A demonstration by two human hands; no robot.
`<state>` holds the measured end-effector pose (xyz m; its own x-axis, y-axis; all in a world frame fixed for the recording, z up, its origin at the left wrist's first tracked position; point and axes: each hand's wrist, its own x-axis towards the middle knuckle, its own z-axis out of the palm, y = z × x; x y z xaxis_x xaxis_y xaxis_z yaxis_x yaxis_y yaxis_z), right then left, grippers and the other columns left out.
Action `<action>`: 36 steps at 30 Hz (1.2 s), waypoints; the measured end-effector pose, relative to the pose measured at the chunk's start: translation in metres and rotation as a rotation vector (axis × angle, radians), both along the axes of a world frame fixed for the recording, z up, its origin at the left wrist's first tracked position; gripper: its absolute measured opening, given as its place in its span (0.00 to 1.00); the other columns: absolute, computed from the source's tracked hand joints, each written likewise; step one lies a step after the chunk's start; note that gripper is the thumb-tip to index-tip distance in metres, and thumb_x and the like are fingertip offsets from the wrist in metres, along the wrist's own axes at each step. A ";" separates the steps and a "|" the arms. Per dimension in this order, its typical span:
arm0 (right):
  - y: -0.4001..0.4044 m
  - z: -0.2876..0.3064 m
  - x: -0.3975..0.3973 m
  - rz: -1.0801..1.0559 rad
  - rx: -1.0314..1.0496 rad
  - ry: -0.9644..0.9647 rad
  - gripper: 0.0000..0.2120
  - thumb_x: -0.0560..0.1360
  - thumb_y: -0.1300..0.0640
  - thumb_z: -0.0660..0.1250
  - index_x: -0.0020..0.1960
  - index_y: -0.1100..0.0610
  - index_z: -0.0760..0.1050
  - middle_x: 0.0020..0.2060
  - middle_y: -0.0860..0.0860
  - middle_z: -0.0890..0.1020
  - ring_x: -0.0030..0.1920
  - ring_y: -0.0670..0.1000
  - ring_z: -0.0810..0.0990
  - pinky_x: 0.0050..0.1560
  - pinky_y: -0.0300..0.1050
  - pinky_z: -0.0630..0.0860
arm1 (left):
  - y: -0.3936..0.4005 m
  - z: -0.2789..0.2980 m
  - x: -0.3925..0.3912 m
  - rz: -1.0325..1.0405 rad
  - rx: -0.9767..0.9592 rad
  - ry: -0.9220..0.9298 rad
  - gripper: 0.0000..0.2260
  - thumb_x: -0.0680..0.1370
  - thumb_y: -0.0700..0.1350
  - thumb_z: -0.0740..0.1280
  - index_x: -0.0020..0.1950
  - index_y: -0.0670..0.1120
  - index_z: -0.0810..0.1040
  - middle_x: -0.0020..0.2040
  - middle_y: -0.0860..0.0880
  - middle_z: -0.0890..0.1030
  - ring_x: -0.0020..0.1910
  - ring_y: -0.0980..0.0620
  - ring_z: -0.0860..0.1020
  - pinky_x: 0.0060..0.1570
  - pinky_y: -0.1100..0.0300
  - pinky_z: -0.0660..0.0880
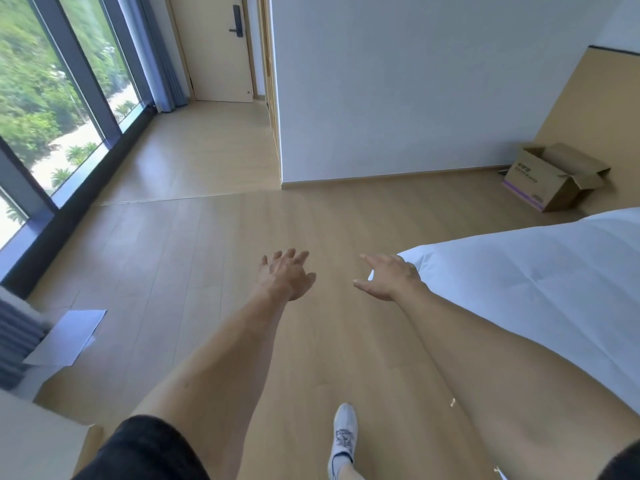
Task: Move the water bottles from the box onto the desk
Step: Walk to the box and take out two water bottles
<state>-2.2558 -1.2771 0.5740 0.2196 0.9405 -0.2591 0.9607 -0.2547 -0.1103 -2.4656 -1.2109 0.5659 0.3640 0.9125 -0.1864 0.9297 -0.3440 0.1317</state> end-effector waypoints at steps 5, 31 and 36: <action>0.091 -0.012 0.024 0.011 0.024 0.009 0.36 0.76 0.32 0.60 0.80 0.40 0.53 0.80 0.50 0.58 0.79 0.55 0.54 0.77 0.57 0.54 | 0.083 0.001 0.029 0.004 0.003 0.021 0.28 0.82 0.62 0.57 0.81 0.56 0.58 0.80 0.52 0.61 0.78 0.45 0.60 0.77 0.43 0.54; 0.398 -0.027 0.233 -0.208 -0.032 0.060 0.37 0.75 0.32 0.60 0.80 0.40 0.52 0.80 0.51 0.58 0.79 0.55 0.55 0.77 0.58 0.54 | 0.431 -0.014 0.262 -0.256 -0.038 0.063 0.29 0.83 0.61 0.54 0.82 0.55 0.54 0.82 0.52 0.56 0.81 0.49 0.54 0.78 0.44 0.51; 0.472 -0.031 0.262 -0.285 -0.060 0.037 0.37 0.75 0.32 0.60 0.80 0.40 0.52 0.80 0.51 0.57 0.79 0.55 0.55 0.77 0.57 0.53 | 0.517 -0.023 0.300 -0.333 -0.046 0.063 0.29 0.83 0.60 0.54 0.82 0.55 0.53 0.82 0.52 0.56 0.81 0.49 0.54 0.78 0.43 0.51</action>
<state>-1.9936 -0.8053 0.5426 0.4624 0.8249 -0.3251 0.8449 -0.5212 -0.1207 -2.1653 -0.6942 0.5430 0.6270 0.7357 -0.2562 0.7742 -0.6251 0.0996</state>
